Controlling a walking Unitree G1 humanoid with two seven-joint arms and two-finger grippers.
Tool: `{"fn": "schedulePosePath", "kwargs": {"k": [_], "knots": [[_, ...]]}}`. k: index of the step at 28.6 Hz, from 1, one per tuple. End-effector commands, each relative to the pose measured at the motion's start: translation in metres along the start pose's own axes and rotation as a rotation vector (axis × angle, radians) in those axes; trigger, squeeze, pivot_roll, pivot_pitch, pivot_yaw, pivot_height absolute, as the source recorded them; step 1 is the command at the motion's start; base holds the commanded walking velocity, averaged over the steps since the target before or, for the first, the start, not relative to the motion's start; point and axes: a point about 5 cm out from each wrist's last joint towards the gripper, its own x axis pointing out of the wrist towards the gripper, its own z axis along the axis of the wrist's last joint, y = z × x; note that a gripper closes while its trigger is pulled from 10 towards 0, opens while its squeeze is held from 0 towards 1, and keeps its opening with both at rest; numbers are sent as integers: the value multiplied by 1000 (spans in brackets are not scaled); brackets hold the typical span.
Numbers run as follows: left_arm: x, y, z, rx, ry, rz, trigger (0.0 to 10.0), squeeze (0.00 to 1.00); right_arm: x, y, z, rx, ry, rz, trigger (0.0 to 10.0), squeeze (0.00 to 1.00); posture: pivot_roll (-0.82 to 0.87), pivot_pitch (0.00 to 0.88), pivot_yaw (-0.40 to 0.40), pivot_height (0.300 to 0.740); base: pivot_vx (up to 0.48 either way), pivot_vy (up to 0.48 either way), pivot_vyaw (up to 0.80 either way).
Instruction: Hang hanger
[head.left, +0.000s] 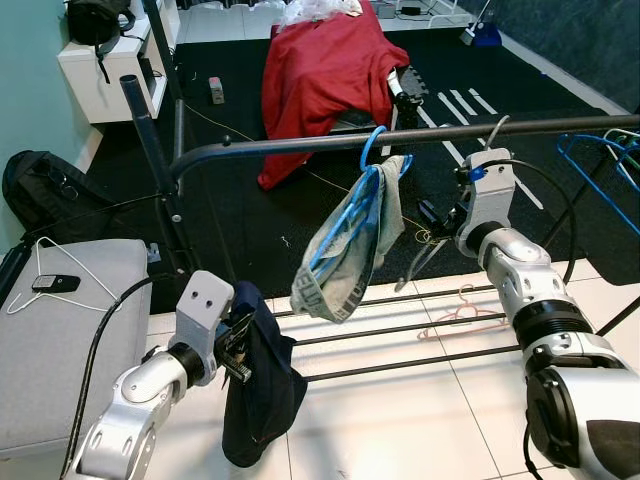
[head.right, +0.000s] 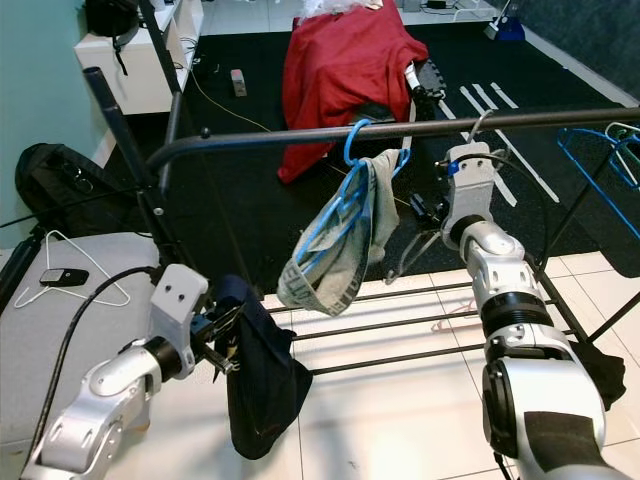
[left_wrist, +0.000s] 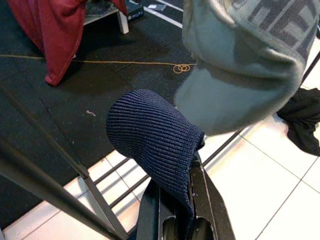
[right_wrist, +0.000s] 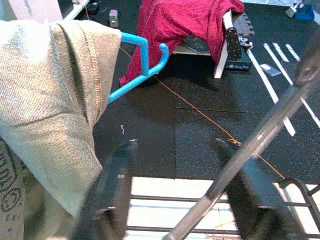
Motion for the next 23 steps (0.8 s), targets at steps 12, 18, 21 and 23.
{"fn": "schedulePosePath", "kwargs": {"k": [12,18,21,23], "knots": [[-5,-2,9,52,0,-47,10000,0,-2,1,-7,-5,11,-7,10000,0,-23,147,24,740,0,0,0],[-1,-4,9,15,9,-34,10000,0,-2,-2,4,24,-58,-25,0,0,-42,143,27,740,0,0,0],[-1,-2,6,-17,21,-4,10000,0,-4,5,11,38,-117,-21,0,0,-56,133,25,740,0,0,0],[-2,-1,4,-27,24,7,10000,0,-5,10,14,43,-144,-14,0,0,-59,131,25,740,0,0,0]]}}
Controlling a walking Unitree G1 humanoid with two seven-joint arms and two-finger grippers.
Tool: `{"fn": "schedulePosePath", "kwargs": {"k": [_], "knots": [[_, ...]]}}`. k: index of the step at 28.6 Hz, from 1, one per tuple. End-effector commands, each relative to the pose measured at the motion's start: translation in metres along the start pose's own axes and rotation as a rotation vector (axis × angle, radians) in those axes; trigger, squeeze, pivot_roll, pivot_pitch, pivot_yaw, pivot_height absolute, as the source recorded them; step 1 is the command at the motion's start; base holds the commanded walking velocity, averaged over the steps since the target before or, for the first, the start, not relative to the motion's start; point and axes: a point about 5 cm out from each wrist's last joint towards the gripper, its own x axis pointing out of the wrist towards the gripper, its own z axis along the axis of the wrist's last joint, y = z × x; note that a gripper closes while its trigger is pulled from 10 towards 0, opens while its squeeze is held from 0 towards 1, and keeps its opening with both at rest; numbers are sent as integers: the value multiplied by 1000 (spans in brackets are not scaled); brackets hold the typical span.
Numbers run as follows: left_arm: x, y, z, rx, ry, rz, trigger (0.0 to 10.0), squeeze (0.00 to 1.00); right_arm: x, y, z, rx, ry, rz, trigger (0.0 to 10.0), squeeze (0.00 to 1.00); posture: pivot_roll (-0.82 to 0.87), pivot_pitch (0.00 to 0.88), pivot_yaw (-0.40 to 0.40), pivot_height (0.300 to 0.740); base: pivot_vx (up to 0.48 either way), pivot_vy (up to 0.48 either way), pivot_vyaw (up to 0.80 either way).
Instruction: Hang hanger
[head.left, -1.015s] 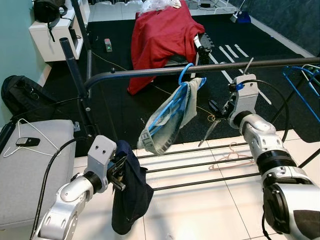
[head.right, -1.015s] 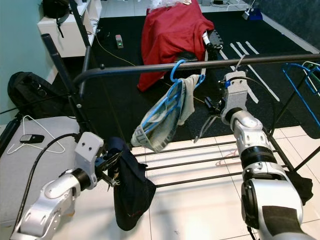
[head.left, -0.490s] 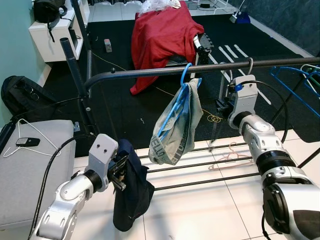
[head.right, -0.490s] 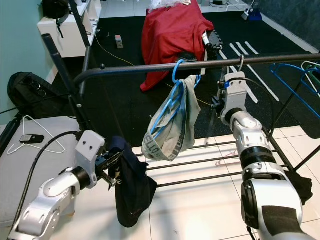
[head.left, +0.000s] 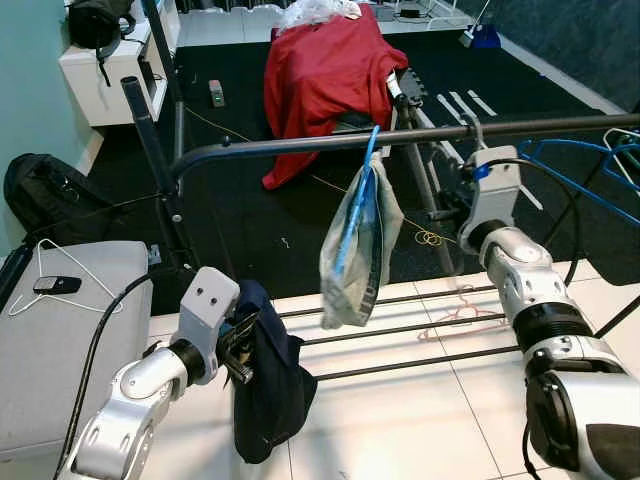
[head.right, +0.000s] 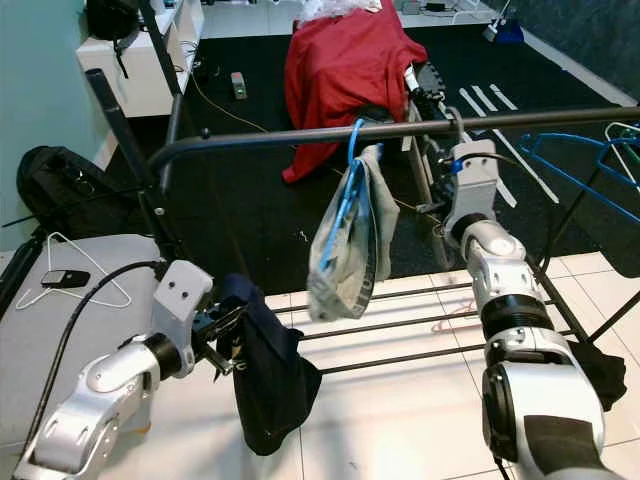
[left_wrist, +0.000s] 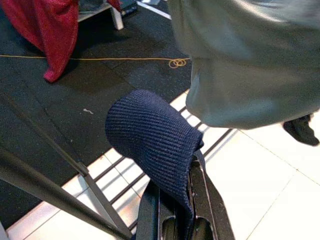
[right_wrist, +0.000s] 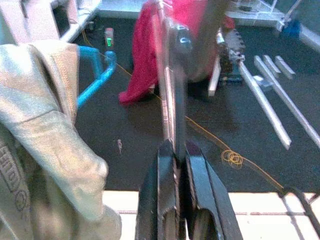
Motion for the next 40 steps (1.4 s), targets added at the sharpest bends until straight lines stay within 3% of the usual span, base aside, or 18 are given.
{"fn": "schedulePosePath", "kwargs": {"k": [1,4,5,11,12,15,16,17,19,28,35,37,38,39,40], "knots": [[-1,-1,-2,-33,-9,17,10000,0,-6,14,1,15,-50,26,0,0,-59,127,22,740,0,0,0],[-2,-2,-2,-37,-9,16,10000,0,-12,22,-1,6,-59,44,0,0,-58,124,19,740,0,0,0],[-2,-3,-1,-39,-11,11,10000,0,-21,33,-7,-7,-56,64,0,0,-54,126,18,740,0,0,0],[-2,-4,0,-38,-11,7,10000,0,-28,40,-13,-12,-45,69,0,0,-57,128,18,740,0,0,0],[-3,-6,-1,-36,-9,-11,10000,0,-38,47,-20,-31,-41,73,0,0,-61,137,18,740,0,0,0],[-3,-6,-1,-36,-9,-11,10000,0,-38,47,-20,-31,-41,73,0,0,-61,137,18,740,0,0,0],[-4,-9,-1,-38,-10,-35,10000,0,-49,52,-26,-58,-49,64,0,0,-62,142,17,740,0,0,0],[-4,-9,-1,-38,-10,-35,10000,0,-49,52,-26,-58,-49,64,0,0,-62,142,17,740,0,0,0],[-6,-18,3,-51,-39,-113,10000,0,-75,56,-38,-58,-44,3,0,0,-72,150,21,740,0,0,0],[-7,-31,6,-43,-49,-213,10000,0,-98,57,-52,-12,35,-61,0,0,-76,150,23,740,0,0,0],[-6,-31,5,-31,-41,-211,10000,0,-115,52,-65,66,119,-163,0,0,-79,145,21,740,0,0,0],[-6,-27,-1,4,-5,-183,10000,0,-136,52,-94,131,263,-166,0,0,-78,139,24,740,0,0,0],[-6,-24,-5,20,19,-154,10000,0,-157,59,-117,163,406,-79,0,0,-80,138,26,740,0,0,0],[-6,-24,-5,20,19,-154,10000,0,-157,59,-117,163,406,-79,0,0,-80,138,26,740,0,0,0],[-5,-21,-8,29,34,-136,10000,0,-172,65,-132,189,503,-12,0,0,-80,138,26,740,0,0,0]]}}
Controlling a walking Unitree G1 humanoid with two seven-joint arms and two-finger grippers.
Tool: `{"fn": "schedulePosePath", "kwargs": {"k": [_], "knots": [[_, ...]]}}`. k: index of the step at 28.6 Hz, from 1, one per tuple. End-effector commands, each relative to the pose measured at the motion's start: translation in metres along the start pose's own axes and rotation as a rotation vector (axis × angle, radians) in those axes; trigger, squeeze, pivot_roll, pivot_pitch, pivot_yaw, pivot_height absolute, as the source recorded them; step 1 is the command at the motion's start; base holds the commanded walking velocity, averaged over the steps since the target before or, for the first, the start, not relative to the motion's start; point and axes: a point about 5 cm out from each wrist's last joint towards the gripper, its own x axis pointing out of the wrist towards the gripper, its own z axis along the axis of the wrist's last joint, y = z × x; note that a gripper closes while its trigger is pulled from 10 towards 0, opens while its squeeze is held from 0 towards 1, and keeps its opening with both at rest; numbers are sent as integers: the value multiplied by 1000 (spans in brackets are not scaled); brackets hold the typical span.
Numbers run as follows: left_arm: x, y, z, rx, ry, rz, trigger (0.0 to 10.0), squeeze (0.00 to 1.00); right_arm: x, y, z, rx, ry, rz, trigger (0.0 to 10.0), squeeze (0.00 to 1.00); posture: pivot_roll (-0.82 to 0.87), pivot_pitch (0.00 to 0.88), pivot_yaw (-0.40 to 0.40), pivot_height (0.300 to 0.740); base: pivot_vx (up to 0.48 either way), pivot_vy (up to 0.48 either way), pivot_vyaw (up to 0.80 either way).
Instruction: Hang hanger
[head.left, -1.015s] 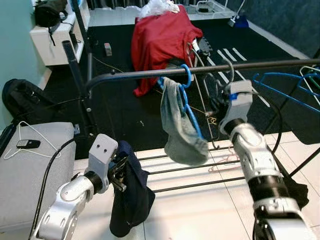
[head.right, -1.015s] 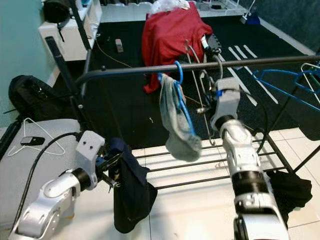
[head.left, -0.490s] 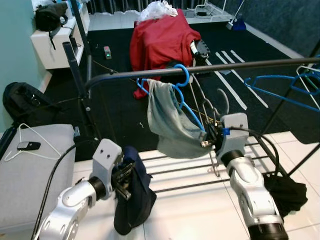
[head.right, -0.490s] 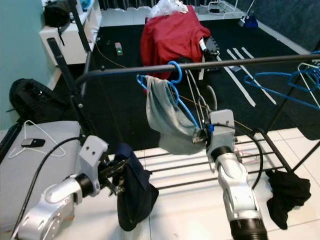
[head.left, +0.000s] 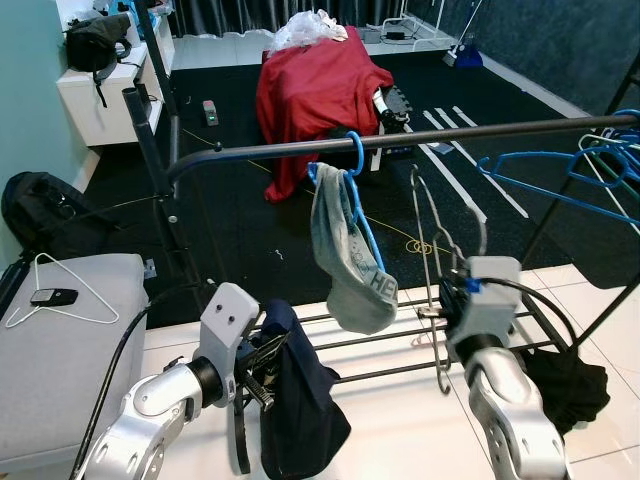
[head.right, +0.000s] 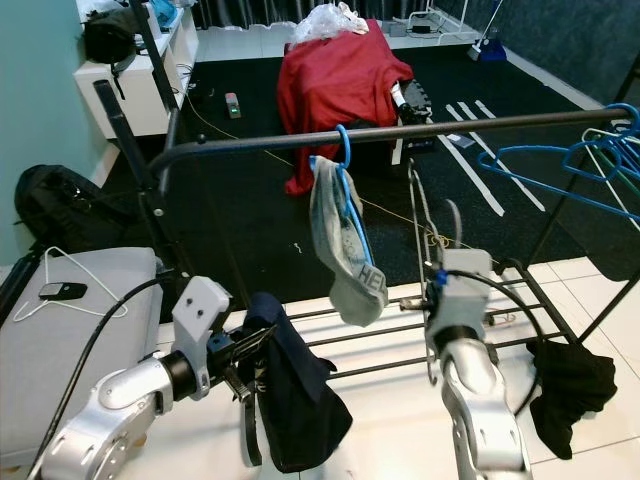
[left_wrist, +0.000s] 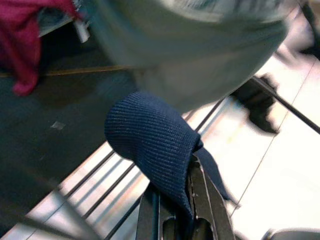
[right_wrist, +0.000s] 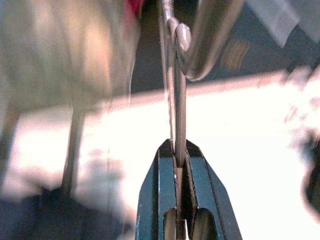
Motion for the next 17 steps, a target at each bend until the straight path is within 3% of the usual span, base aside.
{"fn": "schedulePosePath", "kwargs": {"k": [1,2,4,9,11,13,14,17], "knots": [[-2,6,-8,34,46,36,10000,0,-12,11,-26,6,161,147,0,0,-81,139,27,740,0,0,0],[-2,10,-15,41,98,75,10000,0,-22,15,-33,4,234,240,0,0,-86,137,29,740,0,0,0],[-2,14,-20,46,134,100,10000,0,-29,19,-35,5,276,291,0,0,-87,137,29,740,0,0,0],[-1,16,-21,52,130,120,10000,0,-42,25,-31,5,315,386,0,0,-83,135,33,740,0,0,0],[-1,9,-12,55,21,35,10000,0,-49,38,-14,8,245,559,0,0,-80,126,34,740,0,0,0],[-2,7,-11,92,-5,-23,10000,0,-48,43,-4,-31,191,631,0,0,-78,121,32,740,0,0,0],[-3,8,-12,167,-5,-69,10000,0,-48,47,3,-53,163,686,0,0,-77,115,29,740,0,0,0],[-4,11,-13,229,7,-93,10000,0,-48,49,6,-69,151,718,0,0,-77,113,29,740,0,0,0]]}}
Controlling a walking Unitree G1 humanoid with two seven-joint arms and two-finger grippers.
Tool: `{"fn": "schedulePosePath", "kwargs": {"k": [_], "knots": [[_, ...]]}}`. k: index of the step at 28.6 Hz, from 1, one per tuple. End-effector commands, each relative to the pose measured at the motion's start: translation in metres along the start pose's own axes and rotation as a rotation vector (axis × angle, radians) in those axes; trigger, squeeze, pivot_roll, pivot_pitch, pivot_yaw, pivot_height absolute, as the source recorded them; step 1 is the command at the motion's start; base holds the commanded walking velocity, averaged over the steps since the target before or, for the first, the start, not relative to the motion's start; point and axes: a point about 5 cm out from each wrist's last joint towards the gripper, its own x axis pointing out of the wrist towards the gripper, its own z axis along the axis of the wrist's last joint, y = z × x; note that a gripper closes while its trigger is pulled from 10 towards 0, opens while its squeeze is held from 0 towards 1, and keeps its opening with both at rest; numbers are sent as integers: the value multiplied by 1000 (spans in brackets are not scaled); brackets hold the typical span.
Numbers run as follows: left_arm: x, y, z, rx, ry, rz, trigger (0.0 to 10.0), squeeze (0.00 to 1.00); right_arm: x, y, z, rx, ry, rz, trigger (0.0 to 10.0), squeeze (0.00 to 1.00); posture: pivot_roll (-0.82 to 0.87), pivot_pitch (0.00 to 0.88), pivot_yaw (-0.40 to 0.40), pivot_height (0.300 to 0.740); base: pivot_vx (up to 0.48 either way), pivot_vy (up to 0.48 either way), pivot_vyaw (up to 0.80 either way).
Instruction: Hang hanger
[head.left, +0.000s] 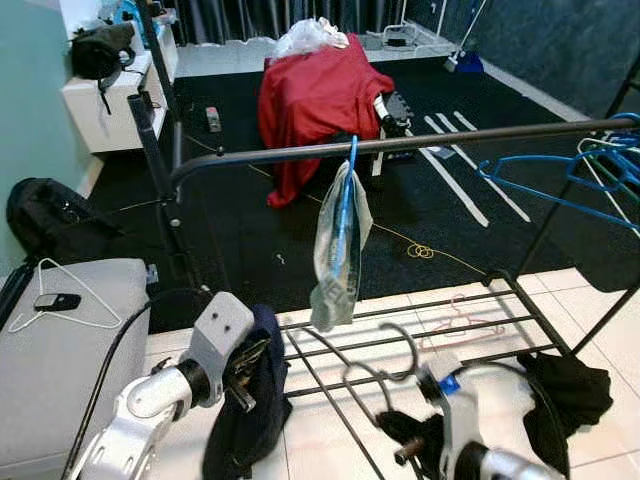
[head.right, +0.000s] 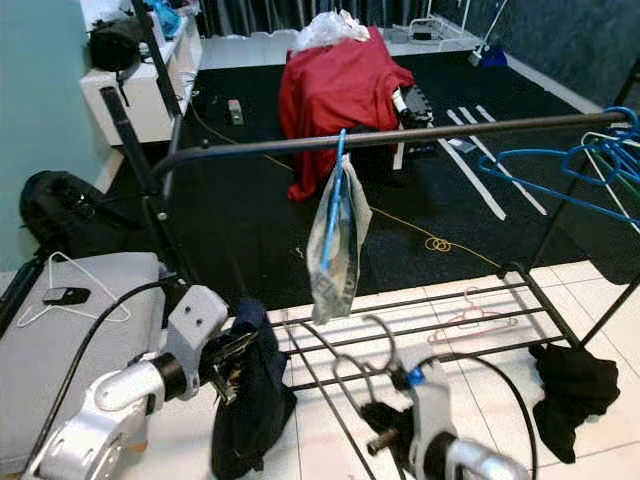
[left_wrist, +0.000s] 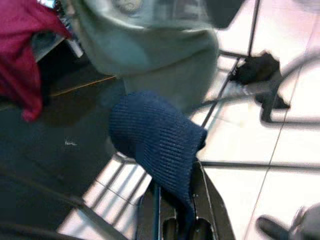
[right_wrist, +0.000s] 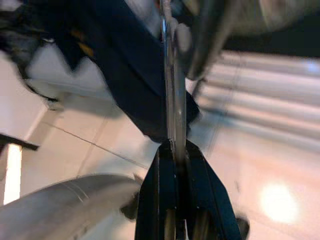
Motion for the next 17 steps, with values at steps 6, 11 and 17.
{"fn": "schedulePosePath", "kwargs": {"k": [6,11,17], "knots": [[-5,4,-12,224,43,-166,10000,0,0,8,-5,-43,46,161,0,0,-71,94,18,740,0,0,0],[-17,7,-28,329,97,-350,10000,0,10,-4,-20,-100,251,275,0,0,-76,76,17,740,0,0,0],[-21,19,-30,369,108,-385,10000,0,14,-17,-29,-159,408,325,0,0,-76,64,10,740,0,0,0]]}}
